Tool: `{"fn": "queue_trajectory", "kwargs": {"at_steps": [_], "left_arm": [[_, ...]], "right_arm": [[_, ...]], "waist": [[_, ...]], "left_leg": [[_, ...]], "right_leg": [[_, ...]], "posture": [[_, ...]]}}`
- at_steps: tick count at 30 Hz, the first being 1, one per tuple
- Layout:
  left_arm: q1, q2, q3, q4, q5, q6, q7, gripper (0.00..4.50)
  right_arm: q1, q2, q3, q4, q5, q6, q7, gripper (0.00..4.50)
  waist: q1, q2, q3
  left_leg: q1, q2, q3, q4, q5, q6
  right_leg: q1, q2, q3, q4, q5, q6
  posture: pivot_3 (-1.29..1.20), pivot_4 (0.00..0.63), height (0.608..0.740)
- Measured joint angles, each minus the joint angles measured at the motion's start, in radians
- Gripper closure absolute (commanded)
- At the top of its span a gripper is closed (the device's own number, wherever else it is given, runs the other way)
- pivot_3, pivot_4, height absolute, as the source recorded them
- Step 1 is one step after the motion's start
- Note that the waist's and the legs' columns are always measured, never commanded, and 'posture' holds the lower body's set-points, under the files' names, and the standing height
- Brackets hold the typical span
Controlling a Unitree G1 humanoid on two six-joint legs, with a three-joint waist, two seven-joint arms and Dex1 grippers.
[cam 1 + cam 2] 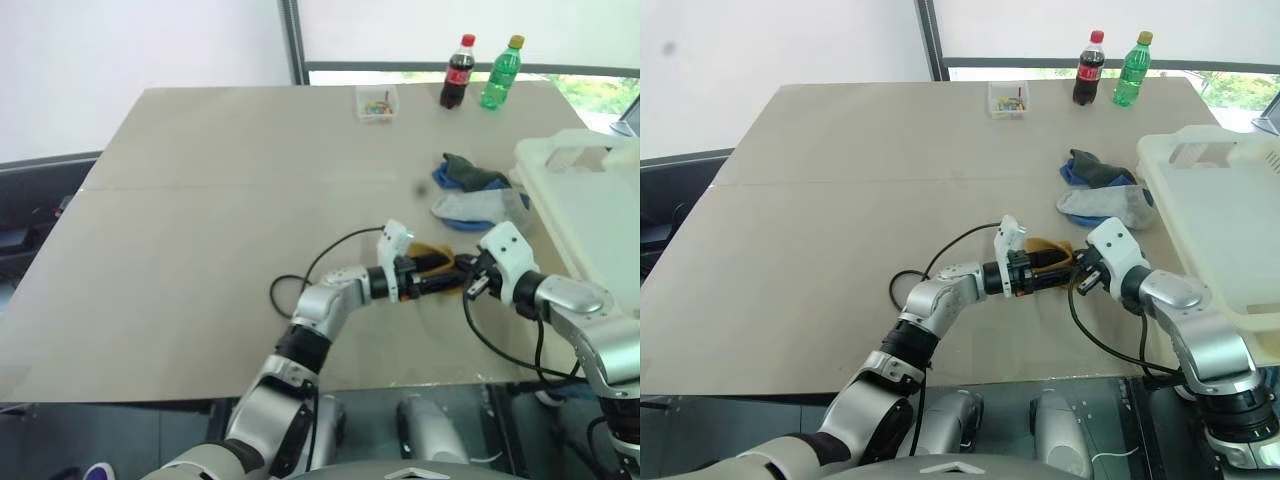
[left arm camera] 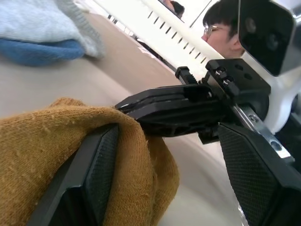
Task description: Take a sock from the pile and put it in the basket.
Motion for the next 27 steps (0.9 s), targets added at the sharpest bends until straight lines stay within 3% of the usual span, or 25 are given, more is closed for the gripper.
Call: {"fn": "queue_trajectory", "kwargs": {"at_steps": [1, 2, 4, 9, 12, 13, 27], "left_arm": [[-0.015, -0.007, -0.001, 0.026, 0.012, -0.010, 0.006, 0.98], [-0.026, -0.010, -0.004, 0.044, 0.026, -0.019, 0.010, 0.98], [-0.041, -0.014, -0.014, 0.073, 0.046, -0.033, 0.010, 0.98], [-0.059, -0.012, -0.039, 0.111, 0.088, -0.068, -0.005, 0.98], [-0.047, -0.001, -0.038, 0.095, 0.088, -0.088, -0.028, 0.98], [-0.036, 0.005, -0.038, 0.081, 0.087, -0.090, -0.037, 0.98], [0.114, 0.174, 0.024, -0.232, -0.013, 0.040, -0.102, 0.98]], "right_arm": [[0.012, -0.001, -0.012, -0.015, 0.002, 0.008, -0.003, 4.44], [0.022, -0.001, -0.027, -0.030, 0.010, 0.022, -0.004, 4.08], [0.031, 0.000, -0.060, -0.055, 0.036, 0.049, -0.006, 3.80], [0.020, 0.034, -0.142, -0.140, 0.117, 0.122, -0.021, 1.78], [-0.025, 0.092, -0.143, -0.141, 0.145, 0.165, -0.060, 0.29], [-0.043, 0.108, -0.143, -0.137, 0.148, 0.176, -0.075, 0.04], [-0.143, 0.187, -0.063, 0.040, 0.159, 0.256, -0.133, 0.04]], "waist": [[0.003, 0.000, 0.000], [0.005, 0.000, 0.000], [0.008, 0.000, 0.000], [0.013, -0.001, -0.003], [0.010, -0.001, -0.003], [0.009, -0.001, -0.003], [0.008, 0.000, -0.002]], "left_leg": [[0.000, 0.000, 0.000, 0.000, 0.000, 0.000], [0.000, 0.000, 0.000, 0.000, 0.000, 0.000], [0.000, 0.000, 0.000, 0.001, 0.000, 0.000], [0.001, 0.000, 0.000, 0.002, 0.000, 0.000], [0.001, 0.000, 0.000, 0.003, 0.000, 0.000], [0.000, 0.000, 0.000, 0.003, 0.000, 0.000], [-0.001, 0.000, 0.000, 0.001, 0.000, 0.000]], "right_leg": [[0.000, 0.000, 0.000, 0.000, 0.000, 0.000], [0.000, 0.000, 0.000, 0.000, 0.000, 0.000], [0.001, 0.000, 0.000, 0.000, 0.000, 0.000], [0.002, 0.000, -0.001, 0.000, 0.000, 0.001], [0.002, 0.000, 0.000, 0.000, 0.000, 0.001], [0.001, 0.001, 0.000, 0.000, 0.001, 0.001], [-0.001, 0.000, 0.000, 0.000, 0.001, 0.000]], "posture": [[0.00, 0.150, 0.739], [0.00, 0.150, 0.739], [0.00, 0.150, 0.739], [0.00, 0.150, 0.739], [0.00, 0.150, 0.739], [0.00, 0.150, 0.739], [0.00, 0.150, 0.739]]}}
